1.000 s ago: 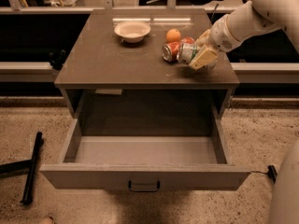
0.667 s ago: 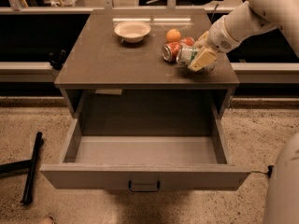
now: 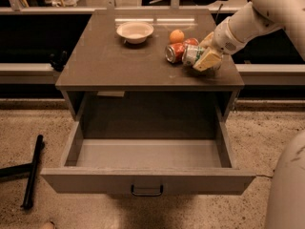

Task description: Pick 7up can from top drawer and place on counter

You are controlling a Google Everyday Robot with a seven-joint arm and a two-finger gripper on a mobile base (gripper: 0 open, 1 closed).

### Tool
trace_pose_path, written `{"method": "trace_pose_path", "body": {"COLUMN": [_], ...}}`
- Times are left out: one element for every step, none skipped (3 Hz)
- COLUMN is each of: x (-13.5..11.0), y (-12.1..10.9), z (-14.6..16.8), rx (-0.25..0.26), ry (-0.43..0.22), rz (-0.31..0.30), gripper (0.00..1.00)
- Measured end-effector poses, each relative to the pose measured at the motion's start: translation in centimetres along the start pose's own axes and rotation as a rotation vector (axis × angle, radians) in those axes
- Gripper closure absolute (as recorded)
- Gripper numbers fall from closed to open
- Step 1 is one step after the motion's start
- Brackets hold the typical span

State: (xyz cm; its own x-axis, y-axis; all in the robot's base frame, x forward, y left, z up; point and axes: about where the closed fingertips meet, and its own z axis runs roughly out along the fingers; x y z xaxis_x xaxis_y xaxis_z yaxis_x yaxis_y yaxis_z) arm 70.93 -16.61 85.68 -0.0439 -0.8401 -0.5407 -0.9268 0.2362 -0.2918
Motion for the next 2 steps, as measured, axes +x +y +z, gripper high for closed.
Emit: {"method": "trace_pose_path", "body": {"x": [0.39, 0.53], "y": [-0.10, -0.10], "z": [-0.29, -0.63], "rx": [0.020, 0.030], "ry": [0.017, 0.023], "rz": [0.029, 0.045], "gripper": [0.00, 0.00]}}
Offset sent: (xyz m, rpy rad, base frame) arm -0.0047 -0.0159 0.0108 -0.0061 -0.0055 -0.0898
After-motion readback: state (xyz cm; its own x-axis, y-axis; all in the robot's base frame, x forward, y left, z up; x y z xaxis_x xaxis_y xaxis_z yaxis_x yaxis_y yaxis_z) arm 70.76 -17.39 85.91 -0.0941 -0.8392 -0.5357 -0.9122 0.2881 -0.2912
